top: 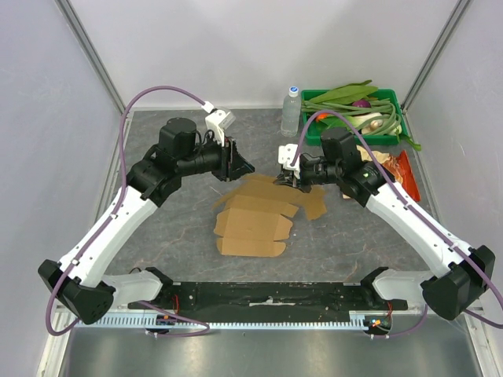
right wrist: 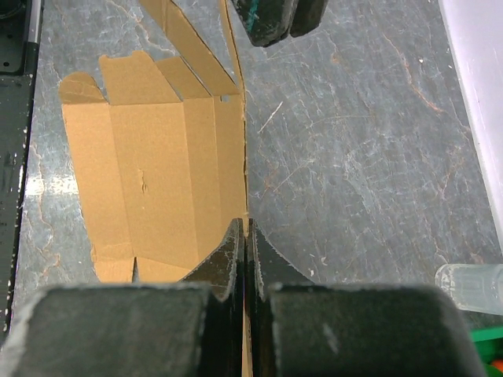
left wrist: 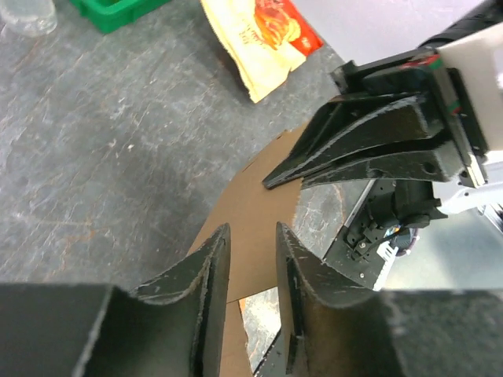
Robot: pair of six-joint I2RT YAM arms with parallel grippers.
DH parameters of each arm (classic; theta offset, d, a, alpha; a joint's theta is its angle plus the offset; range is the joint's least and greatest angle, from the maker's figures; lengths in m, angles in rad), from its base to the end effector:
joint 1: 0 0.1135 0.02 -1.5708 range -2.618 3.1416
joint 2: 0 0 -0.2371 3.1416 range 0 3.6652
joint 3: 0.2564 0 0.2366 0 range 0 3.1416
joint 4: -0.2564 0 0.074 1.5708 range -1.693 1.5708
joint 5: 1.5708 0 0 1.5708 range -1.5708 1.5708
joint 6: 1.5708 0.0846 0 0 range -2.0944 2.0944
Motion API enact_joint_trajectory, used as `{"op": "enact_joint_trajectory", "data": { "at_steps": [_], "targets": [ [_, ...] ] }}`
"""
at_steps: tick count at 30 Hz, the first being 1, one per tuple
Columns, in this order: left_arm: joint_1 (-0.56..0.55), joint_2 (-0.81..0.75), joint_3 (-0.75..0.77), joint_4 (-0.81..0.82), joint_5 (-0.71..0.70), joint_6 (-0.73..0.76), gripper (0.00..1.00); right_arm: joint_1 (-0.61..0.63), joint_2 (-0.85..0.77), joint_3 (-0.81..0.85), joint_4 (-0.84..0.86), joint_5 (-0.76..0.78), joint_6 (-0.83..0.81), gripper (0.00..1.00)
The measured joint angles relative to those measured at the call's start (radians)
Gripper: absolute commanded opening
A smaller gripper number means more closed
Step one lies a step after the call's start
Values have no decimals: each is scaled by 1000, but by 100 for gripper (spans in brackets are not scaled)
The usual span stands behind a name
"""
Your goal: Fold the paper box
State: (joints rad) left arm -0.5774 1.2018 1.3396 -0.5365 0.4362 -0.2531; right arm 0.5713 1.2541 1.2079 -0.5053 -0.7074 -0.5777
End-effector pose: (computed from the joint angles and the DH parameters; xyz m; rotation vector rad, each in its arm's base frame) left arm 0.2250 -0.1892 0.3670 0.6248 1.9624 -0.9589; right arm 0.2187 0.2059 0.3157 -1.4454 1.4669 0.7411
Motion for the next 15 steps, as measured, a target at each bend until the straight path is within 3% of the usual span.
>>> {"op": "enact_joint_trajectory", "data": {
  "at_steps": [6, 15],
  "targets": [
    [0, 0, -18, 40, 98, 14, 28, 0, 8, 0, 28, -8, 39, 0],
    [-1, 0, -48, 66, 117, 16, 18, -2, 23, 0, 47, -33, 106, 0]
  ]
}}
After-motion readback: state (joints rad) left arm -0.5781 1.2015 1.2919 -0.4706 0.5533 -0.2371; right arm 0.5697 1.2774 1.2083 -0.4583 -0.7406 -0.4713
